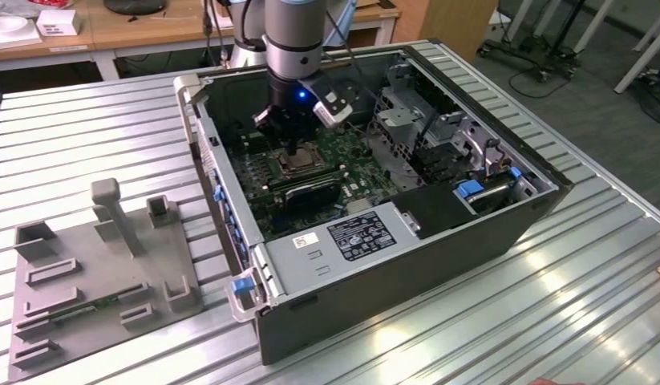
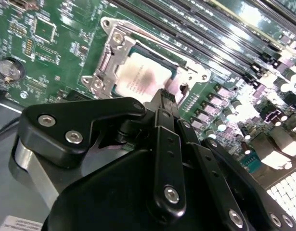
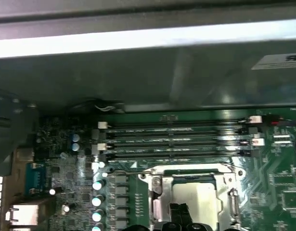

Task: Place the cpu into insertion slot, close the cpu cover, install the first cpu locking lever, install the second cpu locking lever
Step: 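Close the cpu cover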

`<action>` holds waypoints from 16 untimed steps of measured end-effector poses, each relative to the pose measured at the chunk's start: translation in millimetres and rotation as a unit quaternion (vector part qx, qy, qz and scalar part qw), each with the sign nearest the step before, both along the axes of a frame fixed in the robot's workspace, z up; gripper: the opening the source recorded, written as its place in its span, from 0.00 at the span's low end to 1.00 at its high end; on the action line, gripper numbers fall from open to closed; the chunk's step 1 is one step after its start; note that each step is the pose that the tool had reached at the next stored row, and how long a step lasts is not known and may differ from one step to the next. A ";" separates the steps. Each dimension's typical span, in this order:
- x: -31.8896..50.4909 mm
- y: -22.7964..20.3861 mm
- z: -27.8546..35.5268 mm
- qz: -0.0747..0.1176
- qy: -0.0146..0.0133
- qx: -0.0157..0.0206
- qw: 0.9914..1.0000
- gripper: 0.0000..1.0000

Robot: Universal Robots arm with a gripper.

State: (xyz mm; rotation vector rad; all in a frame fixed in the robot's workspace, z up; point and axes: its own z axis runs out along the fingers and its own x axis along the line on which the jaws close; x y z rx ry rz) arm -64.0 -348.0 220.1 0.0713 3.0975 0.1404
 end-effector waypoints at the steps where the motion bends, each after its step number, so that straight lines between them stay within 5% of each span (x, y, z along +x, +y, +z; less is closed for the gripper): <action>1: -2.3 0.0 -0.3 0.000 -0.001 0.000 1.000 0.10; 9: -7.7 0.1 -9.1 0.000 -0.003 0.000 1.000 0.10; 16: -8.0 0.1 -10.5 0.000 -0.004 0.000 1.000 0.10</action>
